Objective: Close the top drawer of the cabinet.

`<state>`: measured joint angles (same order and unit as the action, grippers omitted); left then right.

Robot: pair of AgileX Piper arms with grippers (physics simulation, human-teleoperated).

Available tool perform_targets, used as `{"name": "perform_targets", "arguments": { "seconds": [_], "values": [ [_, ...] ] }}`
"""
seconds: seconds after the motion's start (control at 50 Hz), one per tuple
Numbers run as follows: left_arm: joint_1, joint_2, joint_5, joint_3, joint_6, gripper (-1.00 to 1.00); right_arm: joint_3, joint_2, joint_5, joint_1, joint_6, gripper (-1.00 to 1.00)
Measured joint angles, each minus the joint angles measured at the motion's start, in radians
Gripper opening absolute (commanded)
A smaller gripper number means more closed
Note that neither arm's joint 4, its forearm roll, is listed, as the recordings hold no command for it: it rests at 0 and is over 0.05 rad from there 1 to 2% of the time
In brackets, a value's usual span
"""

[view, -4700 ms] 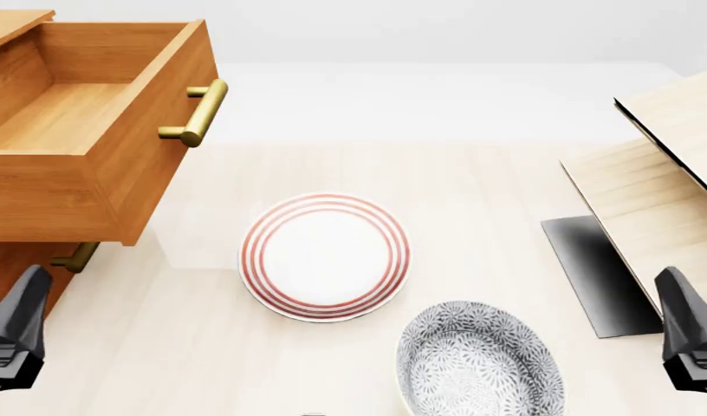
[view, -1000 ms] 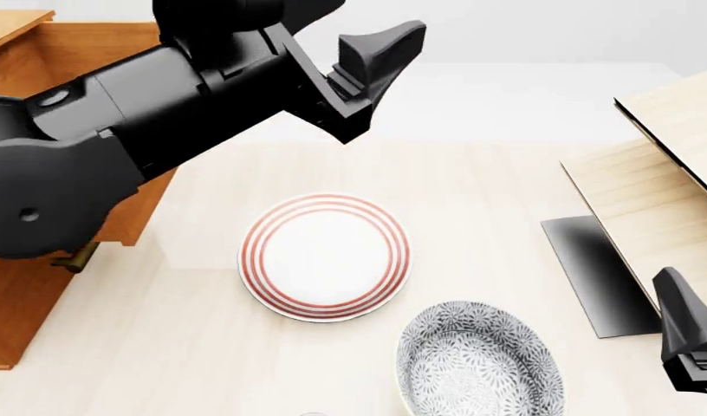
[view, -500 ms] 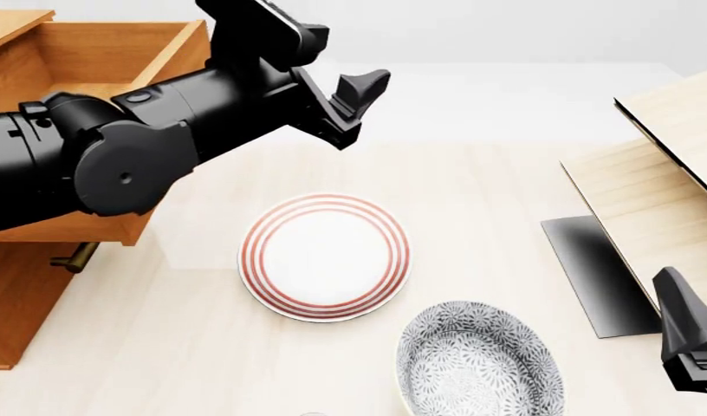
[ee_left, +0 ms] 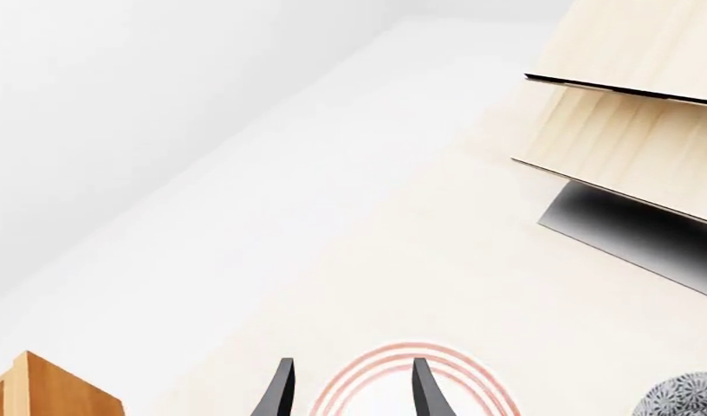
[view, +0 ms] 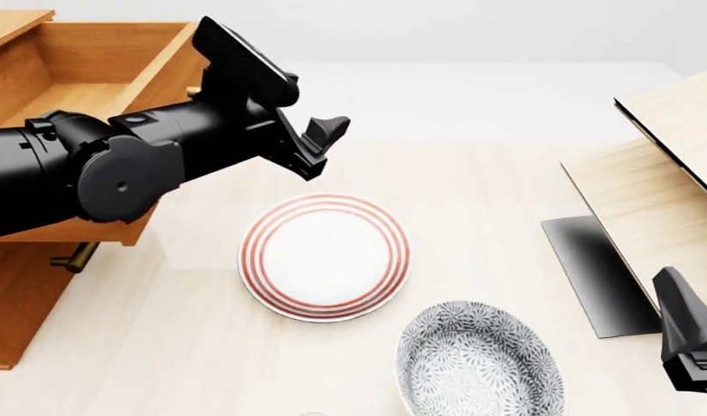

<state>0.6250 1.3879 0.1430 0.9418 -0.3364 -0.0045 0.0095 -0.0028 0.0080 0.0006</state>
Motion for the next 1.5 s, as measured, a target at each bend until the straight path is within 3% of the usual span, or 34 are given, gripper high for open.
{"name": "perform_targets", "arguments": {
  "seconds": [0.44, 0.9, 1.5],
  "values": [
    [-0.109, -0.033, -0.084, -0.034, 0.006, 1.00, 0.000, 0.000, 0.000, 0.000, 0.000, 1.00],
    [-0.263, -0.044, -0.095, -0.051, -0.039, 1.00, 0.000, 0.000, 0.000, 0.000, 0.000, 1.00],
    [-0.494, -0.123, -0.092, -0.141, -0.073, 1.00, 0.000, 0.000, 0.000, 0.000, 0.000, 1.00]
  ]
}}
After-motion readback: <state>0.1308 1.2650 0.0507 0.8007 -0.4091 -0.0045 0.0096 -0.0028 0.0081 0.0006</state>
